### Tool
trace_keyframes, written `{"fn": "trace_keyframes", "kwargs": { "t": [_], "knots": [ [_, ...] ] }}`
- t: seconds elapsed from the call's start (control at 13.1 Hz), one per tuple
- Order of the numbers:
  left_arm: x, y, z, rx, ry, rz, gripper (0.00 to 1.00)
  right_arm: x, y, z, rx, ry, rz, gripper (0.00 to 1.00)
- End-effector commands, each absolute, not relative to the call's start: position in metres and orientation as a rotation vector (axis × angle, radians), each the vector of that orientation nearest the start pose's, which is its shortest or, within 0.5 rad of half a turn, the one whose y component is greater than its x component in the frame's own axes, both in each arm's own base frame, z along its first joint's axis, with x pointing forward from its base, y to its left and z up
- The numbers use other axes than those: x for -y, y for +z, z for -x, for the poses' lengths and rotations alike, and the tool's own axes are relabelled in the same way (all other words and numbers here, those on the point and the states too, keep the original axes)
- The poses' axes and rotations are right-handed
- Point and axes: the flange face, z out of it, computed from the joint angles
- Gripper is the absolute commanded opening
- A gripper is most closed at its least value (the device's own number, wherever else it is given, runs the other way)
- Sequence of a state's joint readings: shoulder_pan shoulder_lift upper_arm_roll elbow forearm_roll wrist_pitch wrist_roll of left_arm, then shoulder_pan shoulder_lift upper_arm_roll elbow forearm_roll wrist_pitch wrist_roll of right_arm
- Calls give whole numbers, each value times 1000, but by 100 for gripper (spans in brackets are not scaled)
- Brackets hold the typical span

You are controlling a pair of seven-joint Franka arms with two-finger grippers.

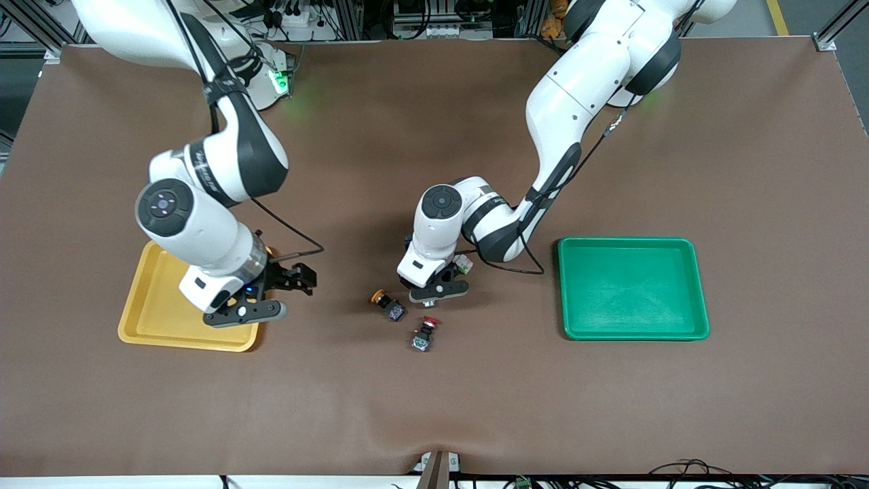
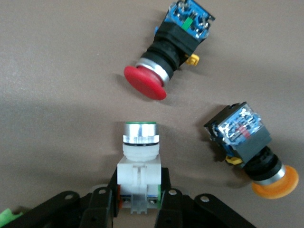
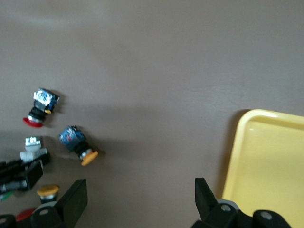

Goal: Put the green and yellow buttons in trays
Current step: 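Grasp the green button with the left gripper while the right gripper reaches in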

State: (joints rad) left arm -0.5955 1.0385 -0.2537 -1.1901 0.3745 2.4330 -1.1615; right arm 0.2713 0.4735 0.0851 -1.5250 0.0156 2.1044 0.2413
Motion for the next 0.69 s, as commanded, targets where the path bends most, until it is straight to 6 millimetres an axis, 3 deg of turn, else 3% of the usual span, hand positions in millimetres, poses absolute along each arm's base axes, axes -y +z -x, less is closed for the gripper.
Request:
{"fn": "trace_keyframes", "kwargs": {
  "t": [0.0,0.08,0.23,0.31,0.46,0.61],
  "knots": [
    [518,215,-587,370,-386,3254,0,-271,370,-644,73,-65,3062,100],
    [506,231,-594,396,-373,3224,0,-270,352,-635,-22,-15,3075,100],
    [467,274,-613,444,-321,3110,0,-262,345,-630,-50,26,3087,100],
    [443,287,-624,409,-292,3076,0,-273,342,-625,-46,34,3088,100],
    [389,302,-645,377,-238,3022,0,-327,333,-597,-29,58,3096,100],
    [331,307,-658,375,-166,3011,0,-357,318,-580,-89,81,3104,100]
  ]
}}
